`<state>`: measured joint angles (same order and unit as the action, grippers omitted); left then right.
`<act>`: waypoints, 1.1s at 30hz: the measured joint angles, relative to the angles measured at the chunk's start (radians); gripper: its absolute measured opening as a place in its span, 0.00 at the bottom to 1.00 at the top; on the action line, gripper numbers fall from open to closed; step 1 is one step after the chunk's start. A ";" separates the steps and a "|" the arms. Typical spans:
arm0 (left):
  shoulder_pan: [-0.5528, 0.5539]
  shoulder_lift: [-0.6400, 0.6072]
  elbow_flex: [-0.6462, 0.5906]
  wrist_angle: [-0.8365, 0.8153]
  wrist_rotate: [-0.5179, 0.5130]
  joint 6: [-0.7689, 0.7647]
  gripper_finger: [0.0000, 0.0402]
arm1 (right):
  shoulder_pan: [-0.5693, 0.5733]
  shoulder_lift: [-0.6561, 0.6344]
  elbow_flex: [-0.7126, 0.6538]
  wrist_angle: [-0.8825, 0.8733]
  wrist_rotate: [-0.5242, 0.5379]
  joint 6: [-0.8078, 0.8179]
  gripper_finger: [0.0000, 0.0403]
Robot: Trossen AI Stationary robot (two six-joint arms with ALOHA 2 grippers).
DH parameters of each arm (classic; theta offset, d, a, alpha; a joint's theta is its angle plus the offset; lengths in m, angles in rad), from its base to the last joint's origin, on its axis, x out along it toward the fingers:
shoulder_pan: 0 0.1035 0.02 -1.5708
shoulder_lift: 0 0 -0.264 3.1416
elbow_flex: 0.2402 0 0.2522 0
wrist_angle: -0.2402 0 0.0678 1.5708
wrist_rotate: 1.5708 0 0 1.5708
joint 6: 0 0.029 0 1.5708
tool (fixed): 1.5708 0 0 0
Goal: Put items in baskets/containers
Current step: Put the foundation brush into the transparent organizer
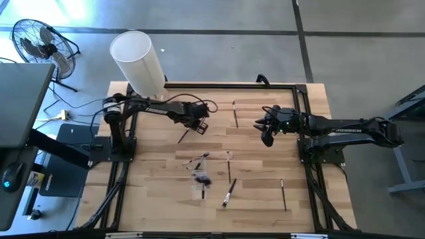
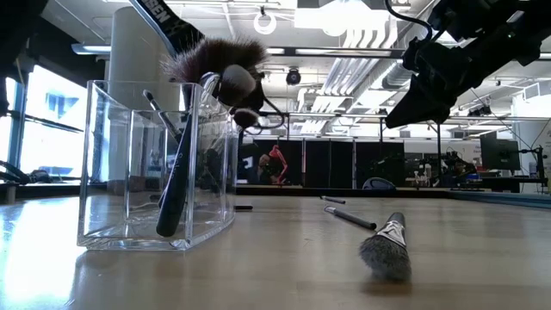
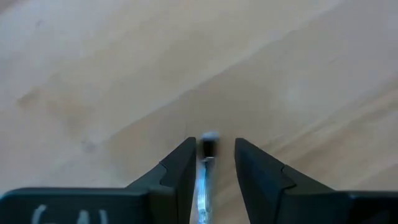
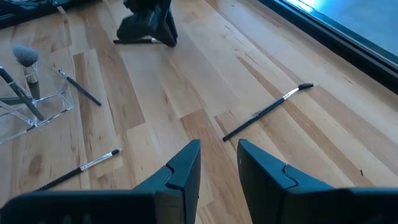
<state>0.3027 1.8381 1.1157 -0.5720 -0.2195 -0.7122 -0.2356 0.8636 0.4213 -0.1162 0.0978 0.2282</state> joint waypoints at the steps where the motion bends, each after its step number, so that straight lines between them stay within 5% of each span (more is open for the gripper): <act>1: 0.000 0.010 0.001 0.004 0.000 -0.001 0.27 | 0.000 0.000 0.000 0.000 0.000 0.002 0.25; 7: 0.000 0.037 0.003 0.007 0.015 0.007 0.24 | 0.000 0.000 0.000 -0.008 0.000 0.003 0.25; 13: 0.000 0.038 0.001 0.030 0.027 0.034 0.03 | 0.000 0.000 0.000 -0.008 0.000 0.016 0.25; 19: -0.012 0.043 0.055 -0.059 0.072 0.036 0.01 | 0.000 0.000 0.000 -0.019 -0.029 0.026 0.25; 33: -0.216 -0.261 0.058 -0.078 -0.174 -0.014 0.00 | 0.001 0.002 0.000 -0.048 -0.036 0.138 0.25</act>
<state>0.0864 1.5776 1.1738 -0.6504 -0.3935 -0.7258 -0.2348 0.8654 0.4217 -0.1638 0.0614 0.3665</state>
